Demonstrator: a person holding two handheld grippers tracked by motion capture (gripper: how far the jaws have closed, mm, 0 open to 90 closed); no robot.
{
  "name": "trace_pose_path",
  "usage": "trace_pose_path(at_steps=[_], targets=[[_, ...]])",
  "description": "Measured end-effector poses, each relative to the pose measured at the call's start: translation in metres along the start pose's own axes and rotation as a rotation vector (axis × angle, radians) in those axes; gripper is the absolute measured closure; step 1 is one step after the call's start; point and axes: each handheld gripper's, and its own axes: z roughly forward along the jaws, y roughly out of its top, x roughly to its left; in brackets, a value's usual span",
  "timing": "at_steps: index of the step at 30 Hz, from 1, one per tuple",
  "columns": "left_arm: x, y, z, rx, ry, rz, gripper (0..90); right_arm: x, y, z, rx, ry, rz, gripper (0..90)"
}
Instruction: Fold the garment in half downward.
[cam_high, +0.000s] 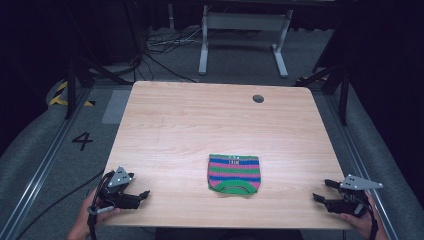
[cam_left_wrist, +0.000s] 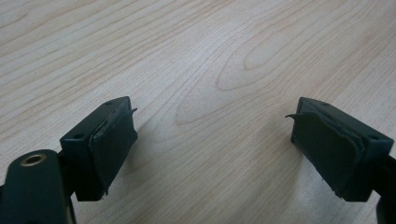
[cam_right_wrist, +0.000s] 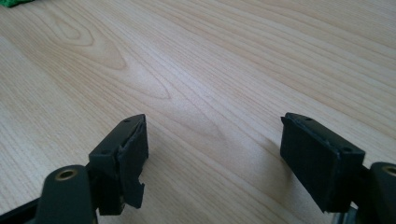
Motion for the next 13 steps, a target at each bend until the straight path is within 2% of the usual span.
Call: trace_pose_path(at_steps=[4, 7, 13], targets=[[0.0000, 0.0000, 0.0000, 0.000, 0.000, 0.000, 13.8, 0.0001, 0.0002, 0.0003, 0.003, -0.009, 0.007, 21.6], [0.0000, 0.0000, 0.0000, 0.000, 0.000, 0.000, 13.8, 0.0003, 0.0006, 0.0011, 0.009, 0.000, -0.006, 18.4], [0.0001, 0.0002, 0.0002, 0.004, 0.007, -0.005, 13.0, 0.0004, 0.0005, 0.0010, 0.009, -0.002, -0.003, 18.4]])
